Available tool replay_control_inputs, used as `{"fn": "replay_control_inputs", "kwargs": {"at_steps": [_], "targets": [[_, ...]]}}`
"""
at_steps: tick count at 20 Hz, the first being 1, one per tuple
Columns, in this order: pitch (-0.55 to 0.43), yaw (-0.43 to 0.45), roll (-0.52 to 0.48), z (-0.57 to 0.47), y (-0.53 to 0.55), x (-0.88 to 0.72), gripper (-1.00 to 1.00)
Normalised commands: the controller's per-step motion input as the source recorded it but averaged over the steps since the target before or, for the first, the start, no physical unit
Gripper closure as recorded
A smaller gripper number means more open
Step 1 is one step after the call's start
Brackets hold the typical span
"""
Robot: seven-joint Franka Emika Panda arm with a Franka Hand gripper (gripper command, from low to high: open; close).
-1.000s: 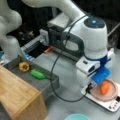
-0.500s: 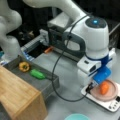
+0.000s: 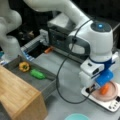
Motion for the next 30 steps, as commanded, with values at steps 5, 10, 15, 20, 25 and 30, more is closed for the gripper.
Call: {"fn": "replay_control_inputs", "kwargs": {"at_steps": [5, 10, 15, 20, 25, 30], "targets": [[0.139, 0.014, -0.294, 0.04, 0.07, 0.35, -1.00], [0.123, 0.012, -0.312, 0.03, 0.08, 0.33, -1.00], [0.110, 0.010, -0.340, -0.01, 0.13, 0.34, -1.00], [0.095, 0.000, -0.332, 0.02, 0.15, 0.32, -1.00], [0.091, -0.008, -0.319, 0.06, 0.14, 0.28, -1.00], [0.098, 0.001, -0.326, 0.07, 0.12, 0.25, 1.00]]}}
